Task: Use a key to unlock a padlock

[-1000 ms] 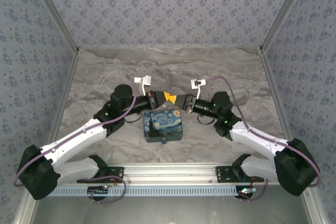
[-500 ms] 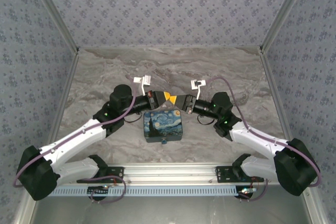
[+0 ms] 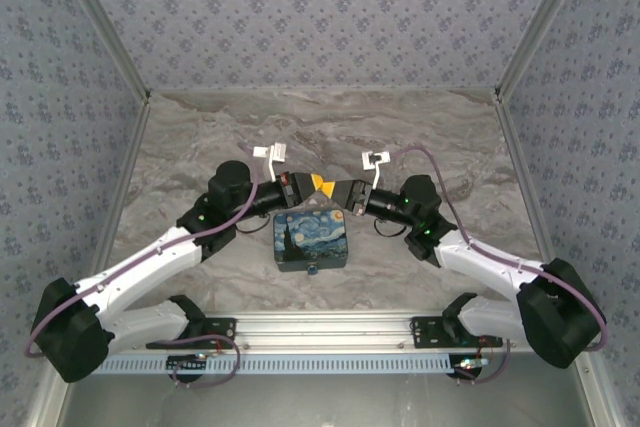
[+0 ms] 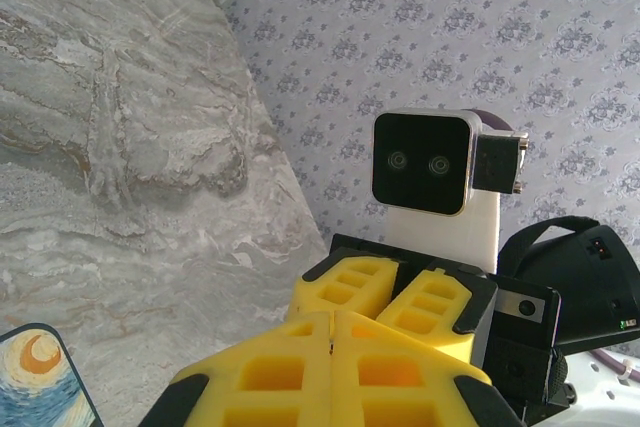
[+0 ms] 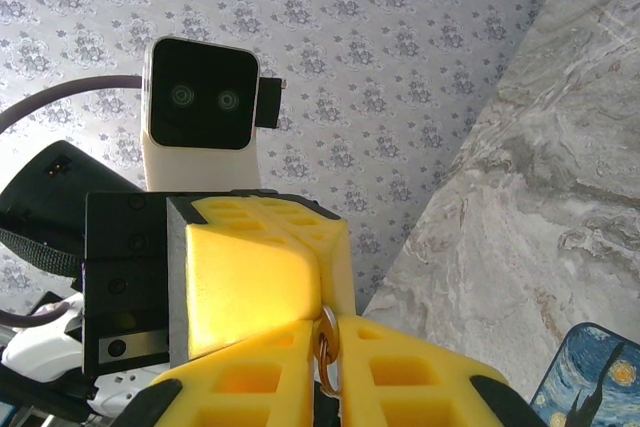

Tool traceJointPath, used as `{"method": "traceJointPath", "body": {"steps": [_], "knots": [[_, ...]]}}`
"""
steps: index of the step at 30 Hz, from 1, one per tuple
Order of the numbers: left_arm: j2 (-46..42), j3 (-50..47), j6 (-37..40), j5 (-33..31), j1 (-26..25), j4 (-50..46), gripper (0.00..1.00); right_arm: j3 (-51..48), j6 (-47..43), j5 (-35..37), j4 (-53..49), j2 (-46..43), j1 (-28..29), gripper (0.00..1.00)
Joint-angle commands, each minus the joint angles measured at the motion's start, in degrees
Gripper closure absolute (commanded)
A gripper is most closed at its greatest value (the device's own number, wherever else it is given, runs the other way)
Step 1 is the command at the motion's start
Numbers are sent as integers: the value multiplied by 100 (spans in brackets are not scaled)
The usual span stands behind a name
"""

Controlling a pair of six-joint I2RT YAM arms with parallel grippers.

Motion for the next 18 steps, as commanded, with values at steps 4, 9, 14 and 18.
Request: {"method": "traceJointPath", "body": {"steps": [4, 9, 14, 18], "knots": [[-45, 211, 48, 396, -45, 170, 100, 229, 234, 214, 353, 94, 18, 91], [-67, 307, 237, 324, -39, -99, 96, 227, 30, 283, -68, 44, -8, 99], [-272, 620, 862, -200, -7, -1211, 63, 92, -351, 467, -923, -150, -84, 100], [-459, 847, 1467, -818, -12, -2198, 30, -24, -710, 727, -1887, -454, -229, 100]]}}
